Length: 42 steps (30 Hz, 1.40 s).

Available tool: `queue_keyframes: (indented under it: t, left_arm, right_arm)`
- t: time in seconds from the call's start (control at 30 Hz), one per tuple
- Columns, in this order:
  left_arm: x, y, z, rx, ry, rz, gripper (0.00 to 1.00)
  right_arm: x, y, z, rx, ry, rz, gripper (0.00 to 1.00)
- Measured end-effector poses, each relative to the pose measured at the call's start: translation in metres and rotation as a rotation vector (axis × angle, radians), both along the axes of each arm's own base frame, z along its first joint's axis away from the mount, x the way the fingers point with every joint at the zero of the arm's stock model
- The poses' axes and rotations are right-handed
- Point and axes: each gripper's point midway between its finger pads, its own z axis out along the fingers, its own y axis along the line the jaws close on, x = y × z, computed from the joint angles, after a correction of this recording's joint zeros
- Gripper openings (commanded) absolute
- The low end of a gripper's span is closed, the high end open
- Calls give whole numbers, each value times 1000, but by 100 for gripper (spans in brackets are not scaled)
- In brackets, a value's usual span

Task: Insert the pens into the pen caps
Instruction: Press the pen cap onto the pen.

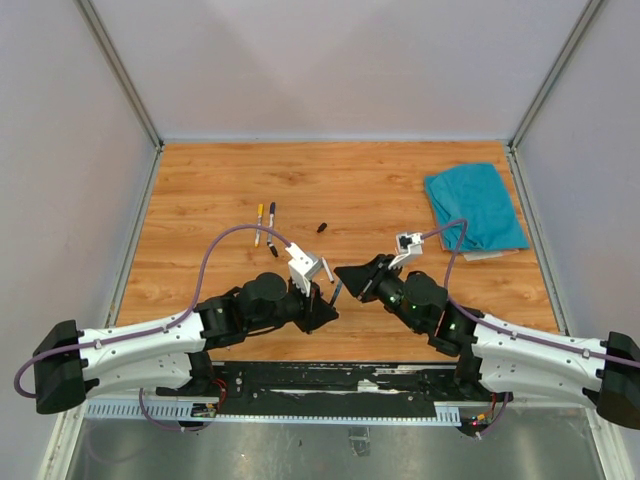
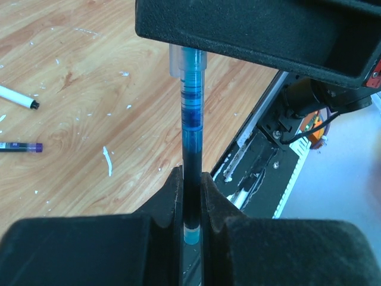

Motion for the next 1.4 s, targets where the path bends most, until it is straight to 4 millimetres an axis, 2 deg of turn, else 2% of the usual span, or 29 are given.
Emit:
queue_keyframes:
  t: [0.17,0.33,0.43,0.53,0.57,0.67,0.77,0.97,1.07,1.13,1.23,1.3,1.4]
  left_arm:
    - [-4,-1,4,-9,-10,-22,0]
    - [-5,-7,23,-77,-50,-45,0]
    - [-5,-11,42,-142,-88,-53,0]
    - [-5,-13,59,-202,-117,-62,0]
    - [0,-12,66,-222,-129,-37,0]
    - [15,-6,82,-272,-160,38,0]
    - [18,-2,90,-298,-171,65,1]
    - [20,1,87,-299,-171,85,1]
    - [20,1,87,-297,-170,85,1]
    - [20,1,86,-296,-169,84,0]
    - [20,0,86,-294,-168,83,0]
    - [20,0,85,-292,-167,83,0]
    - [20,0,84,-290,-165,80,1]
  right_arm:
    - [-6,-7,5,-8,-4,-7,1]
    - [-10,-14,31,-35,-48,-11,7]
    - [-11,-18,58,-61,-110,-11,19]
    - [-13,-21,78,-90,-161,-1,40]
    - [-15,-24,81,-118,-182,8,45]
    - [-19,-33,88,-169,-225,21,53]
    - [-20,-47,93,-206,-262,7,59]
    - [-15,-70,102,-287,-293,-44,65]
    - [-11,-71,125,-301,-298,-52,67]
    - [-5,-65,141,-303,-299,-48,67]
    - [4,-53,153,-306,-283,-4,65]
    - [14,-45,151,-309,-256,24,62]
    - [20,-30,135,-328,-211,93,58]
